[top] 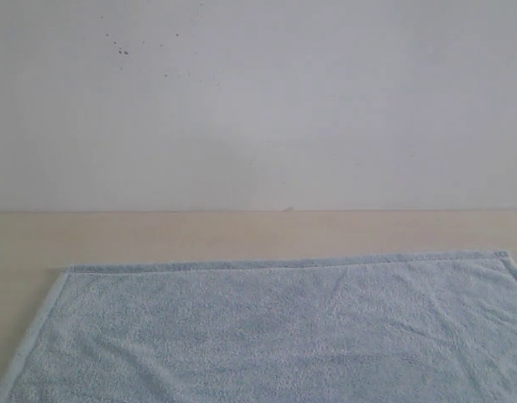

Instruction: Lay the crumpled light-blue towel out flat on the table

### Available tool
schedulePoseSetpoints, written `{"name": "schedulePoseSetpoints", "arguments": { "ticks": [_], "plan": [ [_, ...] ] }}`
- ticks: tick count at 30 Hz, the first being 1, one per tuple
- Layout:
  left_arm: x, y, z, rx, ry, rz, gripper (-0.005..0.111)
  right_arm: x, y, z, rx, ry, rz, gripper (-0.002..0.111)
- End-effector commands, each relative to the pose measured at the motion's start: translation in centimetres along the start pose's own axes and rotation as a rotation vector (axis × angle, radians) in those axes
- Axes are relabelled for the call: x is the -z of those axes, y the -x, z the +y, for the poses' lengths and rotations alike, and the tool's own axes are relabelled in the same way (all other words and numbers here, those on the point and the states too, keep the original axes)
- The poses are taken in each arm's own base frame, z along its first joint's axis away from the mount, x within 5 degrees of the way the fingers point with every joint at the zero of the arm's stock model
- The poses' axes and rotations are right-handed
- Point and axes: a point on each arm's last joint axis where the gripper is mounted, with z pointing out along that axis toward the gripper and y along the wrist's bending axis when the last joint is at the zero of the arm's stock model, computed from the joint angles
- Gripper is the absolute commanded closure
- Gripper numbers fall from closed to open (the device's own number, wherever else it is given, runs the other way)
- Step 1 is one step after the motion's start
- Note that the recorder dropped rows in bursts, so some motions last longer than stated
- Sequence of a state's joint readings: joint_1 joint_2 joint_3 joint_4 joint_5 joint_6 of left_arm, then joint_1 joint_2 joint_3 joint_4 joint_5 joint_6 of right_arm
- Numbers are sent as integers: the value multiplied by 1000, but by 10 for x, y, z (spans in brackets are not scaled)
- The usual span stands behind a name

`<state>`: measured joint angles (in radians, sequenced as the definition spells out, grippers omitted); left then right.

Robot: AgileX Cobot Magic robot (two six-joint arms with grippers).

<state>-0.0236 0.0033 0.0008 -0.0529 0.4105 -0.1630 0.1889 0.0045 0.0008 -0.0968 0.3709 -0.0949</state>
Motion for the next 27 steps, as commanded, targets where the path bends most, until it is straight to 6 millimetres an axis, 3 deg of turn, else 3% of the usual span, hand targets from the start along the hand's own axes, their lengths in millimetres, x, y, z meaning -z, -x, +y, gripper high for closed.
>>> {"name": "schedulePoseSetpoints", "arguments": {
  "ticks": [1, 27],
  "plan": [
    [0, 0, 0, -9, 2, -4, 103, 0, 1, 0, 0, -7, -7, 108],
    [0, 0, 0, -9, 2, -4, 103, 0, 2, -1, -4, -9, -25, 108]
  ]
}}
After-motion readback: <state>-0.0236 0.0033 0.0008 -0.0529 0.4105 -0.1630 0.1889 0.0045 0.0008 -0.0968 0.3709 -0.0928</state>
